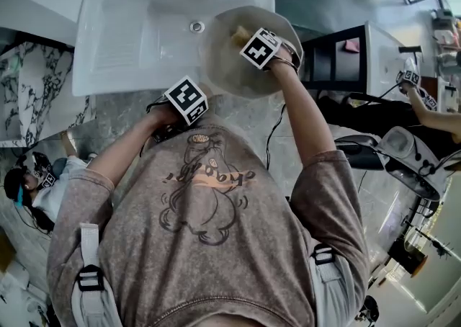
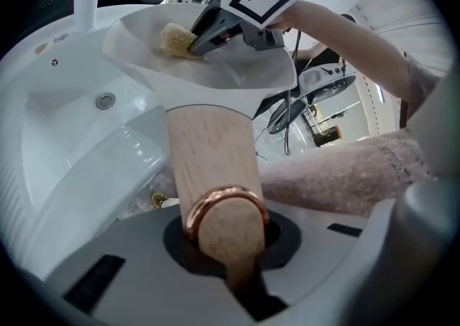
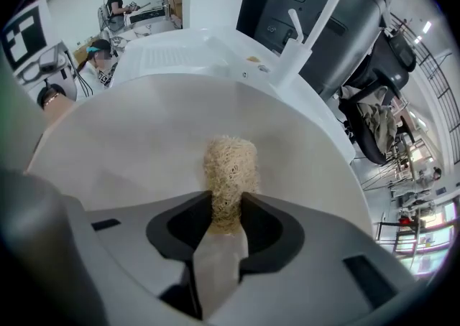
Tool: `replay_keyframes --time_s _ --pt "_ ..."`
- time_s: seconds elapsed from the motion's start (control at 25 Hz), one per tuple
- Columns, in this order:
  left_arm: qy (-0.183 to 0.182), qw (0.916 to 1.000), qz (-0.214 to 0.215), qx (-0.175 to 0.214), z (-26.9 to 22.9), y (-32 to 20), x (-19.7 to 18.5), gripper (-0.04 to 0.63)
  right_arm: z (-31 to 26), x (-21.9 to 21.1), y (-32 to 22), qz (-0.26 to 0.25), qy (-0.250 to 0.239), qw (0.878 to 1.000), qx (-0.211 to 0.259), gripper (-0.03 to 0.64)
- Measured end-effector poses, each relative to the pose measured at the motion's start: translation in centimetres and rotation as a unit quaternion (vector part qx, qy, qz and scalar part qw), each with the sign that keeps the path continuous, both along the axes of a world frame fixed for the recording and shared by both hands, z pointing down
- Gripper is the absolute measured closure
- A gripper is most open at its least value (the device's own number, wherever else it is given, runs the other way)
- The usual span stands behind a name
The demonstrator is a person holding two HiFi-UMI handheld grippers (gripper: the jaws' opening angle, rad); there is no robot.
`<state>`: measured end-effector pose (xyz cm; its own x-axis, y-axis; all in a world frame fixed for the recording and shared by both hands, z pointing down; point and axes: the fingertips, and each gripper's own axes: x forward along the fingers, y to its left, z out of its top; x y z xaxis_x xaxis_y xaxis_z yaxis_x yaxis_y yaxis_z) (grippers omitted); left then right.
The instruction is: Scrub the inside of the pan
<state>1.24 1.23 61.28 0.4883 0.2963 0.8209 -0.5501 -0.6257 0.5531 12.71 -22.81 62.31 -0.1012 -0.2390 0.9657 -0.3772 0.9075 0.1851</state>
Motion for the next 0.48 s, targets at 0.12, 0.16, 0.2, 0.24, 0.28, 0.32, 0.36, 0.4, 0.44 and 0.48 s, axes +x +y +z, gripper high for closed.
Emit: replay_keyframes --time_s 0.12,0.16,0.2,0.24,0.28,0.32,0.36,0.4,0.44,0.48 --pt "0.0 1.0 0.001 0.0 0.0 -0.1 -0.1 0.555 -0.2 0.1 0.3 -0.014 0.005 1.0 -0.006 0.477" --pt "0.0 1.0 0.001 0.0 0.0 -0.1 -0.1 0.555 -0.3 0.5 0.5 -0.014 0.015 1.0 -0.01 0.477" --pt "0.0 1.0 0.001 0.0 0.0 -0.1 -0.1 0.555 -0.5 1.3 0.8 -0.01 0.033 0.999 -0.015 0.477" --pt "0.0 1.0 0.002 0.001 0.0 -0.1 0.0 0.555 -0.8 2.3 1.1 -0.005 0.054 0.998 -0.02 0.477" --pt "0.001 1.0 0.002 0.001 0.0 -0.1 0.0 0.555 -1.0 2.9 1.4 -0.001 0.069 0.997 -0.025 0.477" --pt "0.001 1.0 0.002 0.001 -0.1 -0.1 0.0 0.555 -1.1 3.1 1.6 -0.003 0.072 0.997 -0.03 0.477" --pt "0.0 1.0 0.002 0.0 -0.1 -0.1 0.0 0.555 -1.1 3.0 1.8 -0.009 0.069 0.997 -0.037 0.477" --pt "0.0 1.0 0.002 -0.001 -0.1 -0.1 0.0 0.555 -1.0 2.9 2.0 -0.013 0.067 0.997 -0.043 0.477" --pt "0.0 1.0 0.003 -0.001 0.0 -0.1 0.0 0.555 -1.1 3.2 2.3 -0.013 0.074 0.996 -0.05 0.477" --pt "0.001 1.0 0.003 -0.001 0.0 -0.1 -0.1 0.555 -1.3 3.6 2.6 -0.01 0.084 0.995 -0.057 0.477"
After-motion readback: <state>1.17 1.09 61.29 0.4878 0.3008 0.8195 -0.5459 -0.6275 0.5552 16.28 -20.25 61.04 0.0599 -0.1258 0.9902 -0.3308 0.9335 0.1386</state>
